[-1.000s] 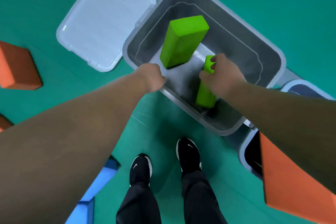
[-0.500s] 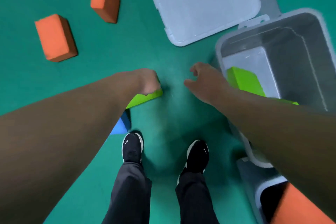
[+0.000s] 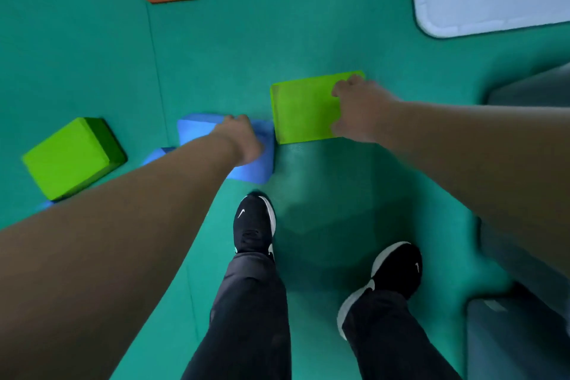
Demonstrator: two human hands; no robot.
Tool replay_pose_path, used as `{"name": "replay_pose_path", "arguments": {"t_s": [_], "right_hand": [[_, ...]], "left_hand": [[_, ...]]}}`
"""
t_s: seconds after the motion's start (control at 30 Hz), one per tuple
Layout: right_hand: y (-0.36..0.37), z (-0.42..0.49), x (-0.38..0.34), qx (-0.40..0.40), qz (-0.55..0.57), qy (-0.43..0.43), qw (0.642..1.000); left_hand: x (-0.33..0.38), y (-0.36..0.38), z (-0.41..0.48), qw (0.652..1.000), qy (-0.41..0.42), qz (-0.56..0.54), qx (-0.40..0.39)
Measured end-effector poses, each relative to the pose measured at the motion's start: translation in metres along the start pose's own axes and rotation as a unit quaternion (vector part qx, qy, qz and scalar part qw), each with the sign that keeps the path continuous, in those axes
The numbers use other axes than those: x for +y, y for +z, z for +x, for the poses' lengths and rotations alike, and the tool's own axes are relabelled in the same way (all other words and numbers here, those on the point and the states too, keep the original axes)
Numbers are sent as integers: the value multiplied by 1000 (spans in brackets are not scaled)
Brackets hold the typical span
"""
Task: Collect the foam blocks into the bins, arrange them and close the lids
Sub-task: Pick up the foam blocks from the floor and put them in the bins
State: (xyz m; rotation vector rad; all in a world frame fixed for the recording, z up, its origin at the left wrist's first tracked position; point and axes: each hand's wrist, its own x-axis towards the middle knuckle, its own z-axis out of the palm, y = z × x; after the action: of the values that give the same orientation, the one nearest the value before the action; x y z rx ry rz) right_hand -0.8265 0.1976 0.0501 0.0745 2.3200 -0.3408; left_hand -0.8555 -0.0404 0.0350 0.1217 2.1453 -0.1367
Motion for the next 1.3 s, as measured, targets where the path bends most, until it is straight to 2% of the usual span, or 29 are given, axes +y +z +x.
{"name": "replay_pose_path", "arguments": {"t_s": [0.17, 0.23, 0.3, 0.47, 0.7, 0.83, 0.97, 1.1, 1.2, 1.3], "right_hand": [[23, 60, -23, 35, -72, -2, 997], [32, 80, -24, 50, -95, -8, 994], [36, 94, -27, 46, -93, -1, 995], [33, 103, -35, 11, -116, 43, 992], [37, 84, -37, -32, -160, 50, 985], [38, 70, -23, -75, -79, 67, 992], [35, 47, 1, -84, -51, 74, 992], [25, 16, 28, -76, -26, 90, 993], [3, -14, 47, -41, -29, 122, 991], [-24, -42, 73, 7, 15, 158, 987]], "left_hand": [[-37, 12, 50, 996, 30, -50, 68], [-48, 15, 68, 995, 76, -21, 69], [-54, 20, 80, 993, 110, 21, 38], [-56, 28, 89, 983, 122, 121, 70], [-28, 28, 81, 957, 100, 270, -37], [-15, 22, 71, 945, 90, 310, -56], [-11, 23, 59, 962, 88, 245, -86], [2, 10, 39, 973, 139, 186, -14], [35, -16, 23, 984, 136, 109, 23], [82, -46, 5, 983, 140, 96, 63]]}}
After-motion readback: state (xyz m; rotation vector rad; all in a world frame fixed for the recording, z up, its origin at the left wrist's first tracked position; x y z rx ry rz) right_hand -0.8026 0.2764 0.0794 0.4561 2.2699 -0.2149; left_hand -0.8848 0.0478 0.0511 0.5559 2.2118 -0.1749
